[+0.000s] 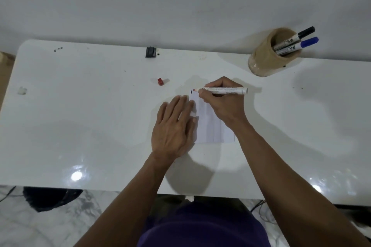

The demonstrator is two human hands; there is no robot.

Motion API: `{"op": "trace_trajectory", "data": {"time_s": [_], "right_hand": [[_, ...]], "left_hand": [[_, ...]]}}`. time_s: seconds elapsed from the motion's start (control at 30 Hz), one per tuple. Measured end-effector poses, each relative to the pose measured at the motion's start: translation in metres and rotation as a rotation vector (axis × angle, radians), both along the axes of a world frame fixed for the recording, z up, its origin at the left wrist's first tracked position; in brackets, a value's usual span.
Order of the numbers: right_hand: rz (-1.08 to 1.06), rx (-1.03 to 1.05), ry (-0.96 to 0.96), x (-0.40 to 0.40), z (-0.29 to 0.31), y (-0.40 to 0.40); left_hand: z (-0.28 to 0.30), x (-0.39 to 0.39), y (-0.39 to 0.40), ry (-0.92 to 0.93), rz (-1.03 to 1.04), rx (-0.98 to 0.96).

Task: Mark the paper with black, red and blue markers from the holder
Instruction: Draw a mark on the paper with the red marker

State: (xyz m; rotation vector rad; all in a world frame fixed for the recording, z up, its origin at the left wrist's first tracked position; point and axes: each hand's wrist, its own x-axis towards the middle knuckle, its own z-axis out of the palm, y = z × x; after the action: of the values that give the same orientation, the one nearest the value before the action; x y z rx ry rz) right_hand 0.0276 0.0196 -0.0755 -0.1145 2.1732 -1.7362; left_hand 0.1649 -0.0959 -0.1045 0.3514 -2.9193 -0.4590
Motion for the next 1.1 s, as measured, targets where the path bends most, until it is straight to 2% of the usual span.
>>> {"op": "trace_trajectory", "data": {"time_s": [0.37, 1.1], "right_hand": [[0.022, 0.056, 0.026, -0.003, -0.015, -0.001], [0.033, 0.091, 0.069, -0.004, -0.014, -0.004]], "left_hand": [[-0.002, -0.002, -0.001, 0.076, 0.016, -0.052], [-0.004, -0.003, -0.001, 0.088, 0.029, -0.051]]}}
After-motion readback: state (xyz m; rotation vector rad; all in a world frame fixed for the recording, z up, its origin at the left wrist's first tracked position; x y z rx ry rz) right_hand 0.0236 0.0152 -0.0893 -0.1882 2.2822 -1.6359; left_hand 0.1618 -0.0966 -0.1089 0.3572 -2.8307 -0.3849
